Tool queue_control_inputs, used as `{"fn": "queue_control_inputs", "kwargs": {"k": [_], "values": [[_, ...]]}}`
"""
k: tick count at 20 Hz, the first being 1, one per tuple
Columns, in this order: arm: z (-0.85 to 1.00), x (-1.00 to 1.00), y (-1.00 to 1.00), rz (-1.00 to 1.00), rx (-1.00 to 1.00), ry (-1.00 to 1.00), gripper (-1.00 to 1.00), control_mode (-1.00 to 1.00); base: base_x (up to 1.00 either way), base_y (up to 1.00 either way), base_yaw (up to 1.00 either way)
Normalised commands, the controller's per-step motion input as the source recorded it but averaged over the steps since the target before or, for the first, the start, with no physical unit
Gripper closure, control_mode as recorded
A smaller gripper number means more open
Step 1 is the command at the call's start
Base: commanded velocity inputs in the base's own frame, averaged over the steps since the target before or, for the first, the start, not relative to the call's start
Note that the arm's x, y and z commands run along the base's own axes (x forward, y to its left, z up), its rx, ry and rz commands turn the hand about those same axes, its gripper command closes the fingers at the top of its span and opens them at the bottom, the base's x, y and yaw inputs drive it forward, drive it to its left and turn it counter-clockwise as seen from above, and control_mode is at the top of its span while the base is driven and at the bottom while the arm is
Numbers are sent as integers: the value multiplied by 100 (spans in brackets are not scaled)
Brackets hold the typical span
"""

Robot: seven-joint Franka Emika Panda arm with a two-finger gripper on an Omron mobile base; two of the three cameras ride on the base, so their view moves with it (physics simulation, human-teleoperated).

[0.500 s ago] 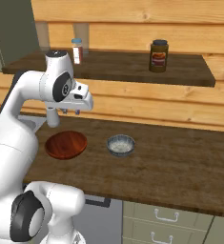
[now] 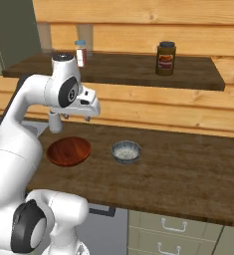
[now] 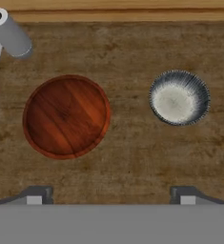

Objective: Pick up the bowls on the counter and stack them on top of one another in the open cabinet. Place the smaller bowl on top of the larger bowl.

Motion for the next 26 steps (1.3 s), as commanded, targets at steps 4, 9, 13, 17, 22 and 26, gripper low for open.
{"fn": "queue_control_inputs", "kwargs": {"k": [4, 9, 13, 17, 22, 26], "values": [[-66, 0, -100, -19, 11, -2, -100, -100, 0, 0, 0], [-55, 9, -100, -25, 13, -1, -100, -100, 0, 0, 0], [-36, 25, -100, -25, 15, 0, -100, -100, 0, 0, 0], [-36, 66, -100, -29, 14, 8, -100, -100, 0, 0, 0], [-48, 43, -59, -18, 10, 4, -100, -100, 0, 0, 0], [-42, 29, 0, 0, 3, 3, -100, -100, 0, 0, 0]]}}
